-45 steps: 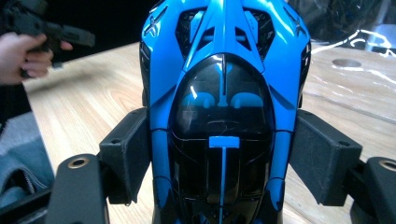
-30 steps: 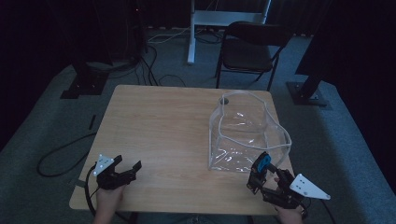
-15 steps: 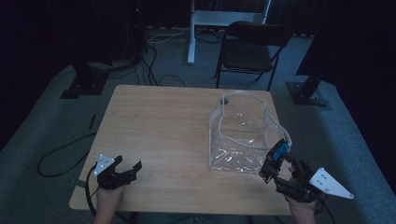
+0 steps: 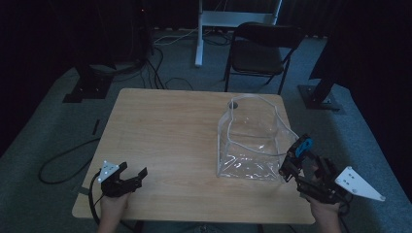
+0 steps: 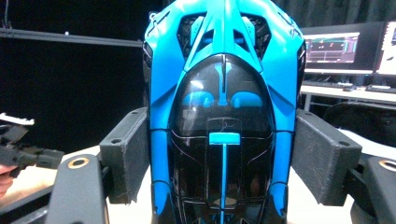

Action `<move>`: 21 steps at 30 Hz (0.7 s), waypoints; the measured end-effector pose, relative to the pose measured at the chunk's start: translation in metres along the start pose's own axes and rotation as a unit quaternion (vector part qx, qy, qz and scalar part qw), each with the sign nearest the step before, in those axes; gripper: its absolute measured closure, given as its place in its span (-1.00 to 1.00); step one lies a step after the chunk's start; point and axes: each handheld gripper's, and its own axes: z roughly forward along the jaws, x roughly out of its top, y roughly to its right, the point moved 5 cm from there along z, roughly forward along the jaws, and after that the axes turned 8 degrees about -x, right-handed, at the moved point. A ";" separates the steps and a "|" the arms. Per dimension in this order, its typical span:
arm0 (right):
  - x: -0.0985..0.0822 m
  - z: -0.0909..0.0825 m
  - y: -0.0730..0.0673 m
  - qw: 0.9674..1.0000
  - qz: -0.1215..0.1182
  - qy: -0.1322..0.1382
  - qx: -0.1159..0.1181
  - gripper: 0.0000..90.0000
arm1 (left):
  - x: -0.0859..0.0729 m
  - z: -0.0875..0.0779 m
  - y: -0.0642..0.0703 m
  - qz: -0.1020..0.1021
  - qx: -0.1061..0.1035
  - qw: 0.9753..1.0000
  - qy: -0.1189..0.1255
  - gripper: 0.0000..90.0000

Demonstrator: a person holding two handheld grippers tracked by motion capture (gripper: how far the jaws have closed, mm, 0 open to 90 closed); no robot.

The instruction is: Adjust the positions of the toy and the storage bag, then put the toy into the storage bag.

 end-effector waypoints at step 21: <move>0.024 0.016 0.015 1.000 -0.006 0.011 -0.005 -0.41 | -0.001 0.002 0.000 0.000 -0.001 1.000 -0.004 -0.79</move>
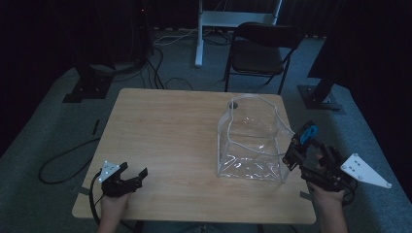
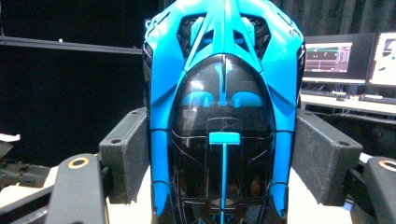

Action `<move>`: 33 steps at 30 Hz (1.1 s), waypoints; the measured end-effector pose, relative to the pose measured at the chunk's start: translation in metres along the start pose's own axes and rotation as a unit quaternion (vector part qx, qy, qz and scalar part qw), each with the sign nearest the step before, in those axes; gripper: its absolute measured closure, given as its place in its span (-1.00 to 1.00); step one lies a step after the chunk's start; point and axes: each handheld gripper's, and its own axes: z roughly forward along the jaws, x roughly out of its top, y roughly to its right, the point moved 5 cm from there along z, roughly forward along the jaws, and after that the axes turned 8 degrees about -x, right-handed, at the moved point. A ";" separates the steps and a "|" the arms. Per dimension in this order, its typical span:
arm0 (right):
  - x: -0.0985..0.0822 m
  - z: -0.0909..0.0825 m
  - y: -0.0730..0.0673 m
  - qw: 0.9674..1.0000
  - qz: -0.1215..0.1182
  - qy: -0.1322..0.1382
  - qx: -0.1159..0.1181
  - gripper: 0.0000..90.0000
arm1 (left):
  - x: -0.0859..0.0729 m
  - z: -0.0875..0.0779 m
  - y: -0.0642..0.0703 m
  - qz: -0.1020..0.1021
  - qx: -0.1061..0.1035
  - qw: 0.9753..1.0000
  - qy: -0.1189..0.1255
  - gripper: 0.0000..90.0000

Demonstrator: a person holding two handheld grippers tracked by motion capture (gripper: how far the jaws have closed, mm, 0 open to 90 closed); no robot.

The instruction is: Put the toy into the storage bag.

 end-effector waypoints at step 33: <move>0.034 0.070 0.038 1.000 -0.009 0.009 0.017 -0.42 | 0.000 -0.002 -0.002 -0.006 -0.004 1.000 0.005 -0.79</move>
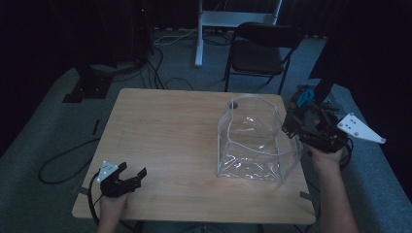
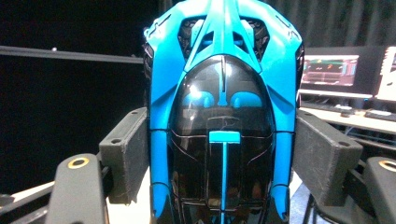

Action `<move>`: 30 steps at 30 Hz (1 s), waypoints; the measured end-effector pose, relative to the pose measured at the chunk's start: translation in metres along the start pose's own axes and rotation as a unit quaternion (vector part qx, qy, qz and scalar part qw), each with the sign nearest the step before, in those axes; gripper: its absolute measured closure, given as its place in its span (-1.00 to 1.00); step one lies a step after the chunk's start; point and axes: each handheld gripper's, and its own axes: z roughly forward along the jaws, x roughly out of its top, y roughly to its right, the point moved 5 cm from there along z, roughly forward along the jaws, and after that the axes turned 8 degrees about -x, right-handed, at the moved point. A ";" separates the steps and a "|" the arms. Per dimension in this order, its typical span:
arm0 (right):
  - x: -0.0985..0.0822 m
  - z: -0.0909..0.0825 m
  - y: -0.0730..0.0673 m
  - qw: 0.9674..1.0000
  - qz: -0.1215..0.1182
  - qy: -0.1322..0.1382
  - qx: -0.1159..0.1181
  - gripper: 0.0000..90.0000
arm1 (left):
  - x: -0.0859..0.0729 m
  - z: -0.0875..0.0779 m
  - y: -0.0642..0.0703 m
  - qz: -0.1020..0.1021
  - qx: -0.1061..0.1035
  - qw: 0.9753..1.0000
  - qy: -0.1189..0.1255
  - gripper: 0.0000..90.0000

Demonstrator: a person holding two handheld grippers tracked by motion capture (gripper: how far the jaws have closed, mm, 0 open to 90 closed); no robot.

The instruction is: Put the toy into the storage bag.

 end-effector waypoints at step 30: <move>-0.011 0.058 0.012 0.994 0.009 -0.028 0.107 -0.42 | 0.001 -0.001 -0.003 -0.003 0.004 1.000 0.004 -0.79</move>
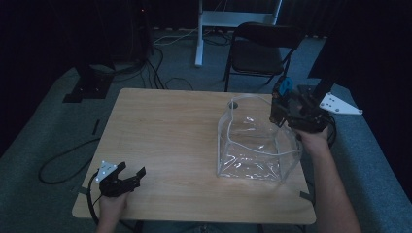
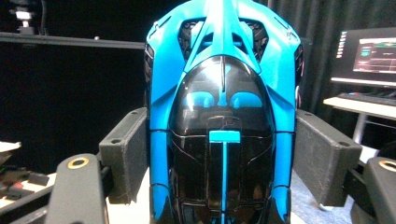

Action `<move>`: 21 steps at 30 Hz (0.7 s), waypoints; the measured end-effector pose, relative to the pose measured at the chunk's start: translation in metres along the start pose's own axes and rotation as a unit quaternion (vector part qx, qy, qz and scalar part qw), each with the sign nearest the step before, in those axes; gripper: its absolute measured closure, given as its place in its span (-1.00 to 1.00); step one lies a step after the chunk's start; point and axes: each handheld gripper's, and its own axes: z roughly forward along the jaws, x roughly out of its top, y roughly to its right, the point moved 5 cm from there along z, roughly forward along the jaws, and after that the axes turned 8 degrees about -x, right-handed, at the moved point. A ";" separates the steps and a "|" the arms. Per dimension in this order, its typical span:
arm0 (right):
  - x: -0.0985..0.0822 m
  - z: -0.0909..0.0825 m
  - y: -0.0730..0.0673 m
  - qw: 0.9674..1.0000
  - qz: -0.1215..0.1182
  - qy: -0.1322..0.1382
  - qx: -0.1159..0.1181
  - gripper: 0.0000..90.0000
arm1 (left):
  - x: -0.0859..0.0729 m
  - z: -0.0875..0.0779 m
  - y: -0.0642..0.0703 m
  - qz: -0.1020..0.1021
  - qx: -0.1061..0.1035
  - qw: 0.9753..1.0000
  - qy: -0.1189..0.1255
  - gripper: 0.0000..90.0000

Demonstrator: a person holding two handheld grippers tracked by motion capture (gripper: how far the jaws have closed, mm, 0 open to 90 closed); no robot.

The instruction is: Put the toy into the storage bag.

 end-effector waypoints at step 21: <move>-0.016 0.018 -0.012 0.988 -0.025 -0.081 0.127 -0.42 | 0.000 0.000 -0.001 0.000 0.001 1.000 -0.002 -0.79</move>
